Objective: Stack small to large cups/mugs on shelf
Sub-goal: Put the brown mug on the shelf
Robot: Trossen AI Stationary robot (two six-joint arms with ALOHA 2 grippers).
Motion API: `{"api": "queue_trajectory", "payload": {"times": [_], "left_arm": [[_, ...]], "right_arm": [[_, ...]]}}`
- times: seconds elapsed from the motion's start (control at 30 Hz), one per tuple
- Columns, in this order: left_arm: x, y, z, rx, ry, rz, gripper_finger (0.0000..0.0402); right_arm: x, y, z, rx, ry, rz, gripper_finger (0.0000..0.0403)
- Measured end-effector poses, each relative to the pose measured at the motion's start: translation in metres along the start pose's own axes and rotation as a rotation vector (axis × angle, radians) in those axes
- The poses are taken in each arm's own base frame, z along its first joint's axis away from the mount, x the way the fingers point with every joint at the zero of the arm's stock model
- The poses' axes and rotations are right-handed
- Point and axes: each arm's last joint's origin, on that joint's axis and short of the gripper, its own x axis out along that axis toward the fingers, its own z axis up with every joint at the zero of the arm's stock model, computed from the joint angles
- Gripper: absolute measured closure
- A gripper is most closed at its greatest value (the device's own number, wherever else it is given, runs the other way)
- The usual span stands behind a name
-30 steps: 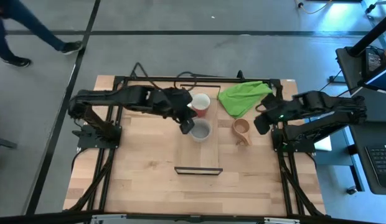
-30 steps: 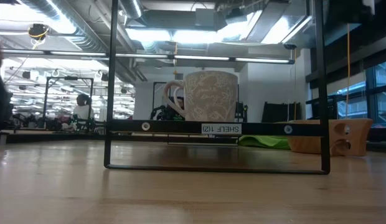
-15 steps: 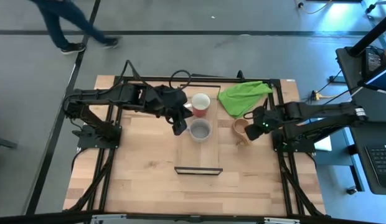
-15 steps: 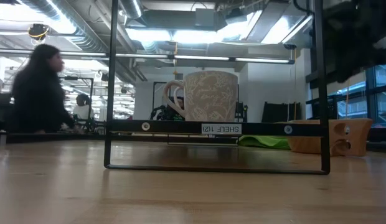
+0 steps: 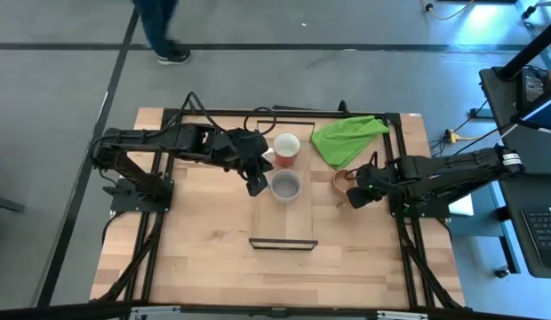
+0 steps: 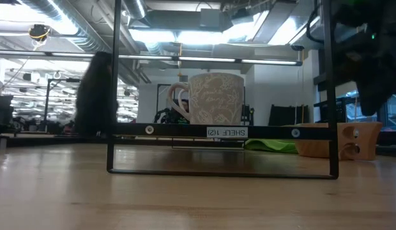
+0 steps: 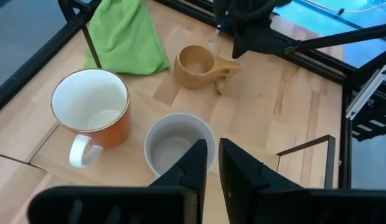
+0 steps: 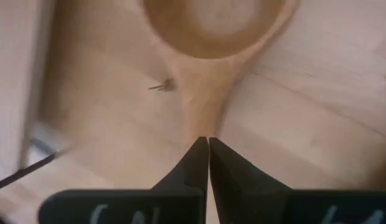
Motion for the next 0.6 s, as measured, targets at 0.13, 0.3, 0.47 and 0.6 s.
{"api": "queue_trajectory", "payload": {"times": [0.13, 0.3, 0.47, 0.6], "left_arm": [[0.000, 0.000, 0.000, 0.007, -0.002, 0.004, 0.0367], [0.000, 0.000, 0.000, 0.007, -0.002, 0.004, 0.0367], [0.000, 0.000, 0.000, 0.007, -0.002, 0.005, 0.0367], [0.000, 0.000, 0.000, 0.007, -0.002, 0.005, 0.0367]], "right_arm": [[0.016, -0.007, -0.002, 0.030, -0.004, 0.010, 0.0386], [0.026, -0.002, 0.000, 0.047, -0.019, 0.124, 0.0386], [0.021, 0.009, 0.003, 0.041, -0.049, 0.218, 0.0386], [0.019, 0.015, 0.005, 0.033, -0.072, 0.263, 0.0386]]}}
